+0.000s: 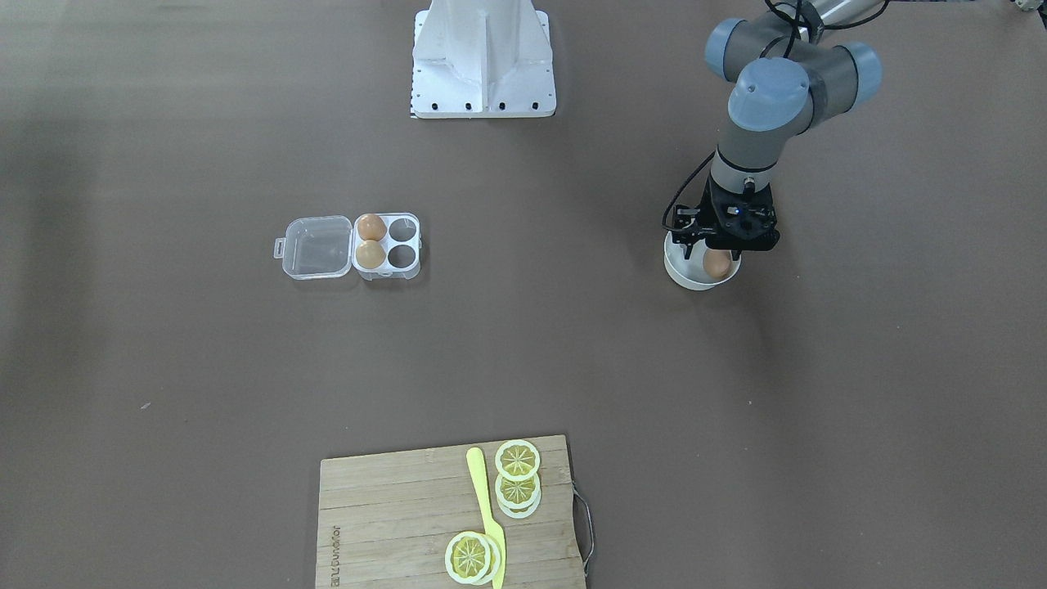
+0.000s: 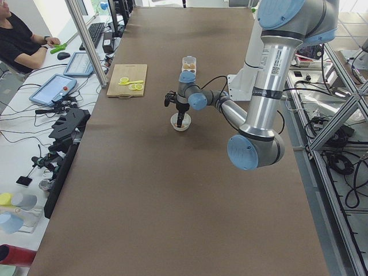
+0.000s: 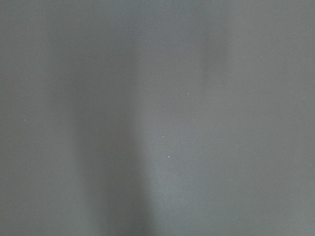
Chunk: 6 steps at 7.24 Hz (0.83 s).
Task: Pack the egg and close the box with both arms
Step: 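Close the left gripper on the brown egg in the bowl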
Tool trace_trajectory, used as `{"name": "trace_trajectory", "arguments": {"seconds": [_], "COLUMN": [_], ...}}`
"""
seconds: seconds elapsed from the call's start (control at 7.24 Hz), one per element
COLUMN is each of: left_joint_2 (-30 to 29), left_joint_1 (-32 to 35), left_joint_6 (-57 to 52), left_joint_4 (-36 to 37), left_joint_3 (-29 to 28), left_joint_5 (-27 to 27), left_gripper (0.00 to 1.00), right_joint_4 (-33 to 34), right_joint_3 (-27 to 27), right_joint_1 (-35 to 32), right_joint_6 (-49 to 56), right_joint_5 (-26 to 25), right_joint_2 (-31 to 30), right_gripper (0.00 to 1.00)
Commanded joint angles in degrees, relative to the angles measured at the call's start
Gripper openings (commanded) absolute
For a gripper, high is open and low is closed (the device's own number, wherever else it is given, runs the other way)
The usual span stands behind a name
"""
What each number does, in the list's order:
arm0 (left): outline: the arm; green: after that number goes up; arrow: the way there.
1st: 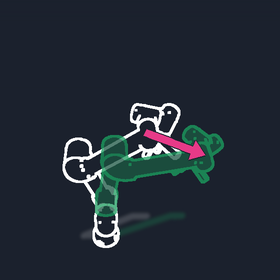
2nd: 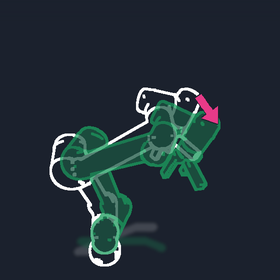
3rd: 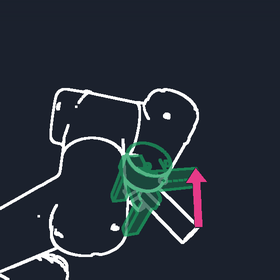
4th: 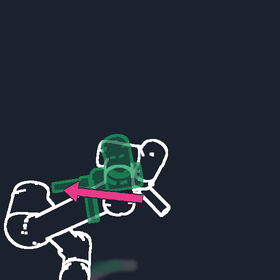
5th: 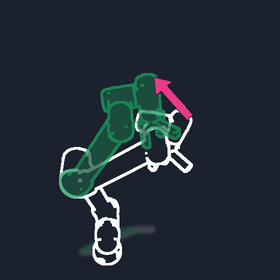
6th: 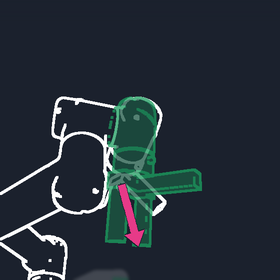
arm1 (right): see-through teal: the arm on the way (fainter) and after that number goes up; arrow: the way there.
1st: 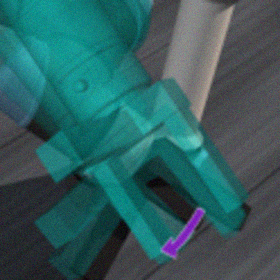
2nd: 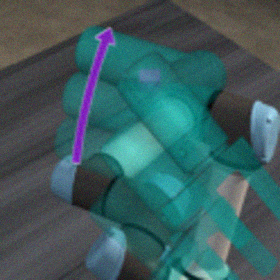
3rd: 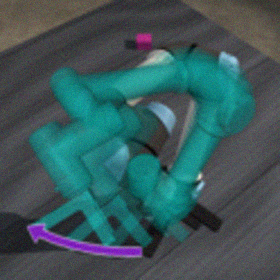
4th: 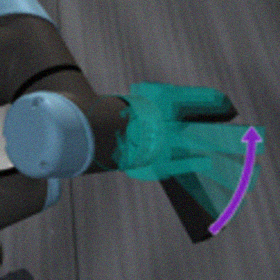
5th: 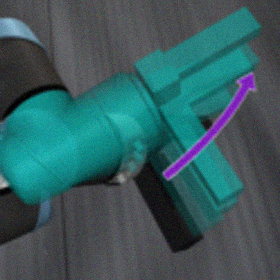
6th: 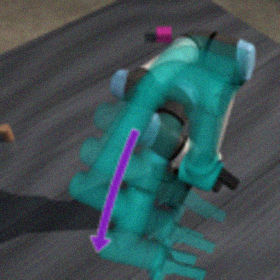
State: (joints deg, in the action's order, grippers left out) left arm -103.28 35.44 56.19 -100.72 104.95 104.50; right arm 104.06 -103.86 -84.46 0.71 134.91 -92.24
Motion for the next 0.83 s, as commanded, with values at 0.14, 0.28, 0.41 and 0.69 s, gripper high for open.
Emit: {"name": "trace_trajectory", "arguments": {"seconds": [0.14,0.28,0.41,0.69], "left_joint_2": [-0.4,-0.5,-0.7,-0.7], "left_joint_1": [-0.2,-0.5,-0.9,-1.0], "left_joint_6": [0.1,0.1,0.1,0.1], "left_joint_4": [0.0,0.0,-0.1,-0.1], "left_joint_3": [-0.8,-1.4,-1.9,-1.8], "left_joint_5": [-0.1,-0.1,-0.1,0.0], "left_gripper": [0.79,0.79,0.79,0.79], "right_joint_4": [0.0,0.0,0.0,0.0], "right_joint_3": [-0.1,-0.1,-0.2,-0.2], "right_joint_1": [0.0,0.0,0.0,0.0], "right_joint_6": [0.0,0.0,0.0,0.0], "right_joint_5": [0.1,0.1,0.0,0.0], "right_joint_2": [0.1,0.1,0.1,0.1], "right_gripper": [1.0,1.0,1.0,1.0]}}
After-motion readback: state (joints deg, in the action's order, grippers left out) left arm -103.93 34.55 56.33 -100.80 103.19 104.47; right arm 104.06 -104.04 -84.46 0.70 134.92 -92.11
